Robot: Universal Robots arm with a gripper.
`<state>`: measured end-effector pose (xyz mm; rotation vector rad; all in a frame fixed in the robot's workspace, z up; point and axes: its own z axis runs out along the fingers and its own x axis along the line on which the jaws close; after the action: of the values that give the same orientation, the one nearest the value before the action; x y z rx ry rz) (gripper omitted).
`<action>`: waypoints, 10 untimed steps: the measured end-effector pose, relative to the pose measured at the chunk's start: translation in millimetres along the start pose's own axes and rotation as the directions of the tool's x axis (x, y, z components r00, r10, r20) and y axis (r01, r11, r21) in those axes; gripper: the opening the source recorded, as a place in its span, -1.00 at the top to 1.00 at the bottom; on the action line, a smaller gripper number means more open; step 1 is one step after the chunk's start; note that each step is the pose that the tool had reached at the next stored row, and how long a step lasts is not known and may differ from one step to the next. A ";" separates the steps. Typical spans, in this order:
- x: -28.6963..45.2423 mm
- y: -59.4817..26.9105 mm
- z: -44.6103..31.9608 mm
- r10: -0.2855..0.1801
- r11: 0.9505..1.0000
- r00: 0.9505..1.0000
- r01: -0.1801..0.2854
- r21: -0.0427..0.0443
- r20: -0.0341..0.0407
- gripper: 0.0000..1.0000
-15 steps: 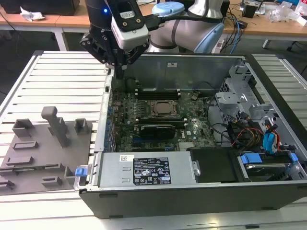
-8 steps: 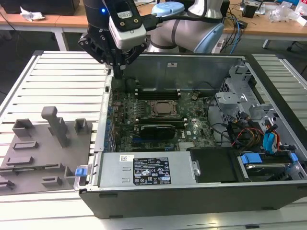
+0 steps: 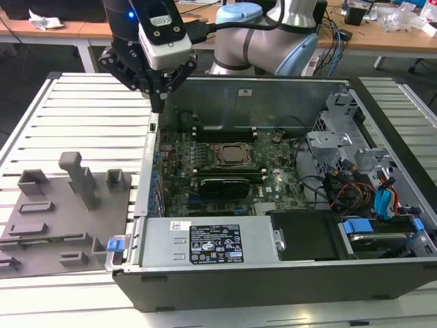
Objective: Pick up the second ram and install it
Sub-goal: 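Reach for the second ram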
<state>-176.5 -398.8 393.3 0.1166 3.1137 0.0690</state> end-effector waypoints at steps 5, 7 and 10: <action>8.4 -0.6 -0.2 0.000 1.000 1.000 0.000 0.000 0.000 0.79; 13.2 -1.0 -0.4 0.000 1.000 1.000 0.000 0.000 0.000 0.79; 22.2 -1.7 -0.6 0.000 1.000 1.000 0.000 0.000 0.000 0.79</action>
<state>-198.8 -398.9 393.3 0.1166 3.1137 0.0688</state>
